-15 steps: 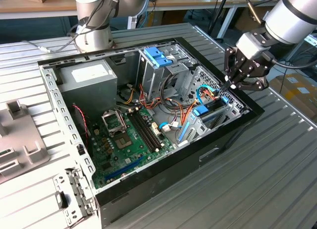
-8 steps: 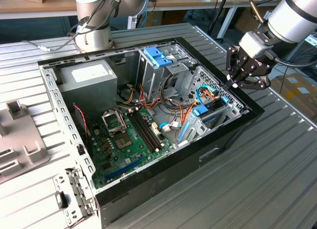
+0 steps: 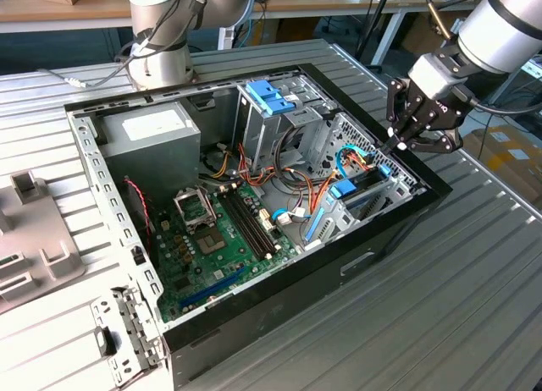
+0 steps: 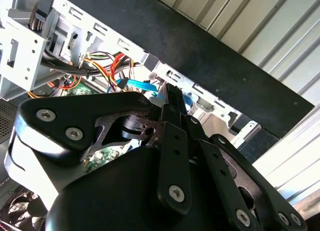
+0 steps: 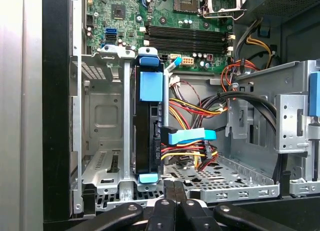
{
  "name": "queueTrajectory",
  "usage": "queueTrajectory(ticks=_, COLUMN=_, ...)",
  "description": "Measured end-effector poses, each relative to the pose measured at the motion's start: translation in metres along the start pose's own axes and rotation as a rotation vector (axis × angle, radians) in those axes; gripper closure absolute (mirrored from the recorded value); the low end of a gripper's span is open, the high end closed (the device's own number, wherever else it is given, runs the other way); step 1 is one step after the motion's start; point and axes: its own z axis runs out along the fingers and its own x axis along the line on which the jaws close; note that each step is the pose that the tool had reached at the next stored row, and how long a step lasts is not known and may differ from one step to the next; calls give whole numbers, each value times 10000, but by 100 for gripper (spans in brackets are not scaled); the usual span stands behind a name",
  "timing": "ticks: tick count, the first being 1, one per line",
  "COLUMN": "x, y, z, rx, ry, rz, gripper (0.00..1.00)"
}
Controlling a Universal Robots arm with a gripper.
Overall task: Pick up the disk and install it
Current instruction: 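Insert the second disk wire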
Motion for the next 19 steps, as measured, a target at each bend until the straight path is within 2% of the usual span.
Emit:
queueTrajectory(ticks=4, x=0, y=-1, z=0, rx=0, ry=0, rz=0, gripper=89)
queueTrajectory(ticks=5, x=0, y=-1, z=0, rx=0, ry=0, rz=0, gripper=76)
queueTrajectory(ticks=6, x=0, y=-1, z=0, rx=0, ry=0, rz=0, gripper=76)
queueTrajectory(ticks=9, x=0, y=-1, z=-2, rx=0, ry=1, rz=0, gripper=58)
queueTrajectory(ticks=10, x=-8, y=5, z=-48, rx=4, ry=-2, rz=-2, gripper=58)
queueTrajectory(ticks=12, x=-16, y=25, z=-88, rx=15, ry=-8, rz=-4, gripper=58)
queueTrajectory(ticks=14, x=-19, y=70, z=-98, rx=27, ry=-21, rz=-5, gripper=58)
queueTrajectory(ticks=16, x=-20, y=156, z=-100, rx=33, ry=-58, rz=-6, gripper=58)
queueTrajectory(ticks=17, x=-19, y=230, z=-101, rx=34, ry=-76, rz=-5, gripper=58)
queueTrajectory(ticks=19, x=-7, y=289, z=-105, rx=36, ry=-78, rz=-6, gripper=58)
